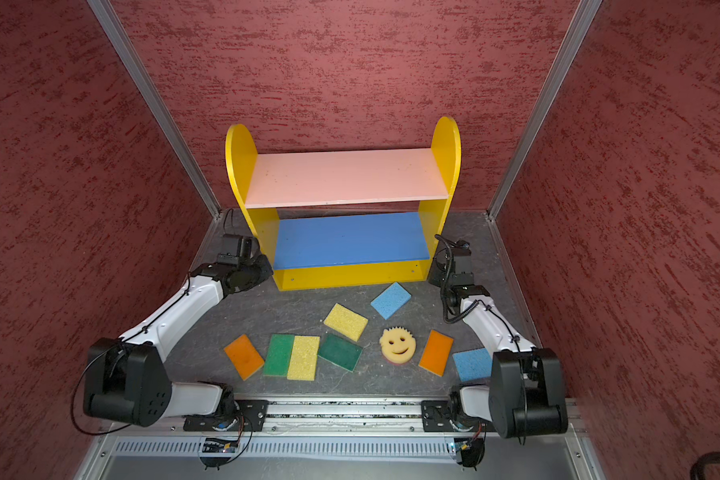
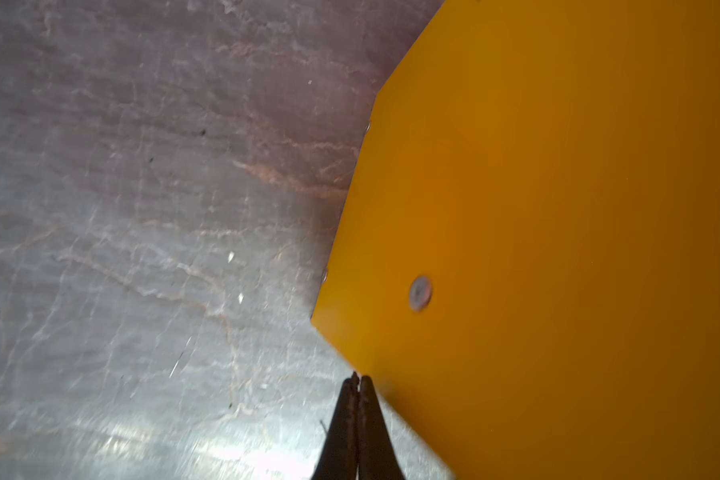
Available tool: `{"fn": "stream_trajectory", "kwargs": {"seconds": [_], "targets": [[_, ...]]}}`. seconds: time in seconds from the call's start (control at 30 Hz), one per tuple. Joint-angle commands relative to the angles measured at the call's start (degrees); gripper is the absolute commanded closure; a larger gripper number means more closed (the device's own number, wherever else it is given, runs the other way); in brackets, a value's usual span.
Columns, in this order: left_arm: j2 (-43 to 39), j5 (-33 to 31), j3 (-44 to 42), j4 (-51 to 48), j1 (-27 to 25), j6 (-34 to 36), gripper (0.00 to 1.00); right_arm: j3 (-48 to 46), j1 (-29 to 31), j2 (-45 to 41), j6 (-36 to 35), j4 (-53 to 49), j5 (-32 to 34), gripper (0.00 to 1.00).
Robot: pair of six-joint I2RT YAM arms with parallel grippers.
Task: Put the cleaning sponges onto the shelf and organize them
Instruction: 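Raise both grippers and move them forward toward the sponges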
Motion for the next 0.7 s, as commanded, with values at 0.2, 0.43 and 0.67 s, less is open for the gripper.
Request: {"fn": "stream_trajectory", "kwargs": {"seconds": [0.2, 0.43, 0.67], "targets": [[9.9, -0.6, 9.0, 3.7, -1.6, 1.9, 1.0, 8.8, 0.3, 8.7, 0.8, 2.1, -3.6, 1.0], [14.7, 0.8, 13.4, 3.2, -2.9, 2.7, 1.0, 9.6, 0.3, 11.0, 2.0, 3.5, -3.7, 1.0], [9.4, -2.9, 11.5, 1.0, -5.7, 4.8, 1.0, 4.2, 5.6, 2.4, 0.1, 4.0, -0.4, 1.0]]}}
